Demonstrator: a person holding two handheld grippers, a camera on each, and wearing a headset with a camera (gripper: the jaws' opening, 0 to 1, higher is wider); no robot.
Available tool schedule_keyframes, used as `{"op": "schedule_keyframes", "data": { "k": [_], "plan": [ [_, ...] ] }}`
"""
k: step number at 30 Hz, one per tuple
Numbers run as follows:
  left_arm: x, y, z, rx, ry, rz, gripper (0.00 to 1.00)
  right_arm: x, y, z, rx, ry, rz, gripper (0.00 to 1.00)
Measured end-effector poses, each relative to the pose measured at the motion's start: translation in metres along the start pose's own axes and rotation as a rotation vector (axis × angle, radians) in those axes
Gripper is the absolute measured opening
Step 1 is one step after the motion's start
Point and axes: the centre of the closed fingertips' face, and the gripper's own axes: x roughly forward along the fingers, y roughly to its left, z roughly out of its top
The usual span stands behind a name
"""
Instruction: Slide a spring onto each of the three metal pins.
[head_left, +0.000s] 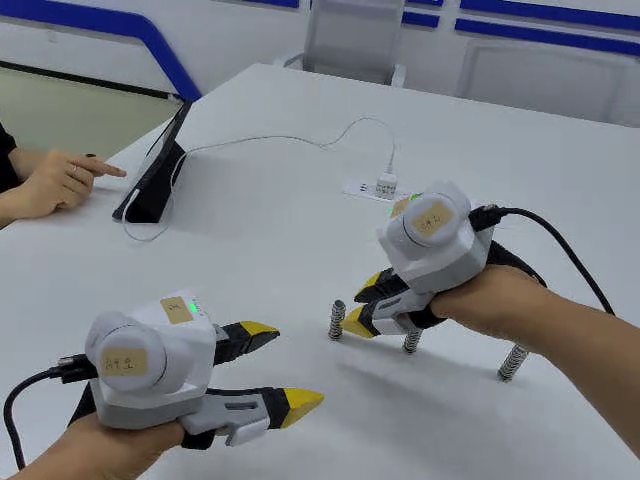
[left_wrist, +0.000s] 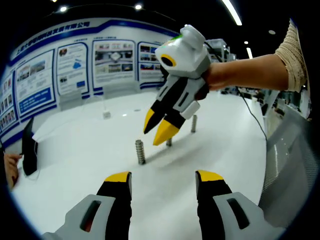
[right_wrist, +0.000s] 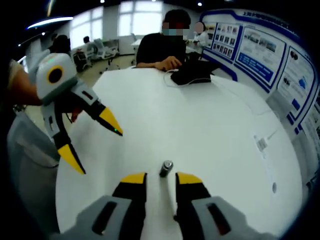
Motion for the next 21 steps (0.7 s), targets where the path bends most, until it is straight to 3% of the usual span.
{"op": "schedule_keyframes", "data": {
  "k": [21],
  "plan": [
    [0.001,-0.005,0.006,0.007,-0.001,-0.005,0.57,-0.051,0.007,-0.014,0.088,-0.114,-0.083,0.26]
  ]
}}
